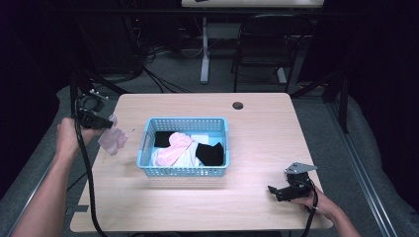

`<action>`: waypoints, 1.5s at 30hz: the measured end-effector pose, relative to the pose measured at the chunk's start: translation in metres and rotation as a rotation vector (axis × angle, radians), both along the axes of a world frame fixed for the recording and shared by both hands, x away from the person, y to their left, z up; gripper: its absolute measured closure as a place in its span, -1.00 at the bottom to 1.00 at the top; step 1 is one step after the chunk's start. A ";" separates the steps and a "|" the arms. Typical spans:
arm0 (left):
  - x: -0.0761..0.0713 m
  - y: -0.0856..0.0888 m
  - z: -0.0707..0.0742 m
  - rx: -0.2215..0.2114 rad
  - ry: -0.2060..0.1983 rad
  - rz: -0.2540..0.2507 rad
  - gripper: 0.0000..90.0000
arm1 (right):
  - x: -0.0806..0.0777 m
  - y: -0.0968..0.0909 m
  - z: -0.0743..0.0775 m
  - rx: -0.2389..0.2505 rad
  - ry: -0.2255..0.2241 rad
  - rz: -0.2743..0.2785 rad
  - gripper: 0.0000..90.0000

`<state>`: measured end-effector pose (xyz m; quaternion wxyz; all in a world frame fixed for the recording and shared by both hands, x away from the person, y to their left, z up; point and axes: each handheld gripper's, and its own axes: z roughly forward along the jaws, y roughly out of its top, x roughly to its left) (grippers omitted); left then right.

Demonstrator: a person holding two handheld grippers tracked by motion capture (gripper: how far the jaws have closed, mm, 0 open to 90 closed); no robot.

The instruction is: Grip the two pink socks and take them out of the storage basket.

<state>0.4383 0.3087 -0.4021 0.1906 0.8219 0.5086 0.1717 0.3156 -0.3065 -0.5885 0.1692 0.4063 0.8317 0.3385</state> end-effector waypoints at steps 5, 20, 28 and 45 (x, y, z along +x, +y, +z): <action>0.004 0.000 -0.016 -0.011 0.025 0.006 0.93 | 0.000 0.000 0.000 0.000 -0.001 -0.003 -1.00; 0.015 -0.001 -0.068 -0.027 0.101 0.048 0.92 | 0.000 0.000 0.000 0.001 -0.001 -0.003 -1.00; 0.017 0.005 -0.089 -0.043 0.125 0.088 0.91 | 0.000 0.000 0.000 0.000 -0.001 -0.003 -1.00; 0.007 0.025 -0.088 -0.125 0.080 0.198 -0.34 | 0.000 0.000 0.000 0.000 -0.001 -0.003 -1.00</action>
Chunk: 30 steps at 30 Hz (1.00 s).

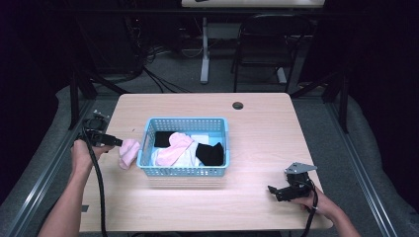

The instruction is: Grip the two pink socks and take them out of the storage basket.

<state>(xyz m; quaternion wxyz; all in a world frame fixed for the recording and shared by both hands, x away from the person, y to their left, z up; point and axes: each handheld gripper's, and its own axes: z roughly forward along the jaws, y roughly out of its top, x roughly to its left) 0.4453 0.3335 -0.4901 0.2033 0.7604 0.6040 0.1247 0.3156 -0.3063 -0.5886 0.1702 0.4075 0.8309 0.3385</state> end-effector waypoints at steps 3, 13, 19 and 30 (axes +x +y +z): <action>-0.005 -0.001 0.008 0.009 -0.025 -0.022 -0.44 | 0.000 0.000 0.000 0.000 -0.001 0.000 -1.00; -0.013 -0.019 0.039 -0.020 -0.105 -0.095 -0.68 | 0.000 0.000 0.000 0.000 0.000 0.000 -1.00; -0.014 -0.035 0.049 -0.022 -0.136 -0.137 -0.72 | 0.000 0.000 0.000 0.000 0.000 -0.002 -1.00; -0.010 -0.078 0.057 -0.027 -0.155 -0.245 -0.87 | 0.000 0.000 0.000 0.000 0.000 -0.002 -1.00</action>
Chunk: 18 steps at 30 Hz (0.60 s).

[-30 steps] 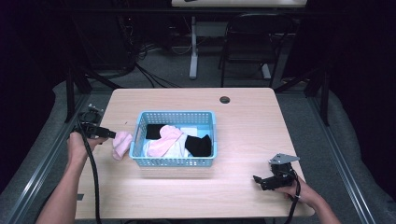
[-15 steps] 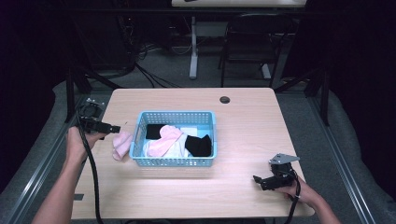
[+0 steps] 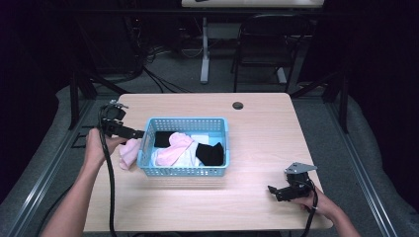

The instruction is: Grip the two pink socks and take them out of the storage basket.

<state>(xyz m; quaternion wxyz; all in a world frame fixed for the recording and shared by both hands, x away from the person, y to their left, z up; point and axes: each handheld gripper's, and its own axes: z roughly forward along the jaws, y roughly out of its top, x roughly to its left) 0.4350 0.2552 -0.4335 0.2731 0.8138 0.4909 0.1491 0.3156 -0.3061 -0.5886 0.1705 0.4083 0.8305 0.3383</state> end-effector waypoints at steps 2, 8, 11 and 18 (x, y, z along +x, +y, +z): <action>0.001 -0.004 -0.001 0.004 0.004 -0.011 -0.87 | 0.000 0.000 0.000 0.000 0.000 0.000 -1.00; 0.006 -0.027 -0.006 0.009 0.021 -0.059 -0.96 | 0.000 0.000 0.000 0.000 0.000 0.000 -1.00; 0.009 -0.037 -0.010 0.004 0.032 -0.086 -0.97 | 0.000 0.000 0.000 0.000 0.000 0.000 -1.00; 0.012 -0.057 -0.021 -0.001 0.042 -0.132 -0.98 | 0.000 0.000 0.000 0.000 0.000 0.000 -1.00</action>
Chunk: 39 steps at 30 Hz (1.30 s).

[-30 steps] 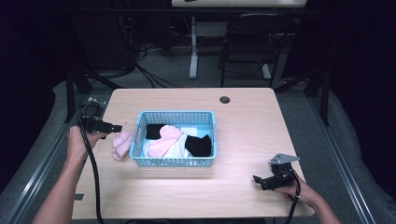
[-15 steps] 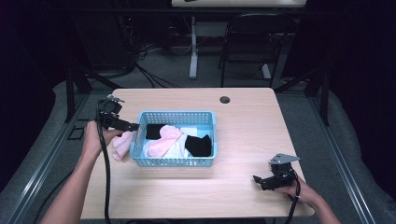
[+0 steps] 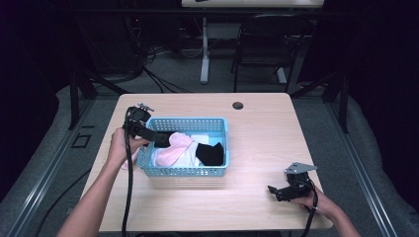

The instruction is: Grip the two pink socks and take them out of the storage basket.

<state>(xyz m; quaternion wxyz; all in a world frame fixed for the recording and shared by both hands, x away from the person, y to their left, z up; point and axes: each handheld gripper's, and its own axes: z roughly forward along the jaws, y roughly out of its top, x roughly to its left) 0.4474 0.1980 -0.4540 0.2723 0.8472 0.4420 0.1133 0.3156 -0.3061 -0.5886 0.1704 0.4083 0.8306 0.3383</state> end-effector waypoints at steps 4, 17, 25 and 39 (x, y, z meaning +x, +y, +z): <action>0.002 -0.010 -0.008 0.004 0.016 -0.021 -0.99 | 0.000 0.000 0.000 0.002 0.001 0.002 -1.00; 0.013 -0.038 -0.034 0.027 0.079 -0.060 -0.68 | 0.000 0.000 0.000 0.002 0.001 0.003 -1.00; 0.024 -0.044 -0.049 0.058 0.132 -0.063 -0.39 | 0.000 0.000 0.000 0.001 0.001 0.002 -1.00; 0.032 -0.051 -0.063 0.113 0.195 -0.064 0.25 | 0.000 0.000 0.000 0.001 0.000 0.001 -1.00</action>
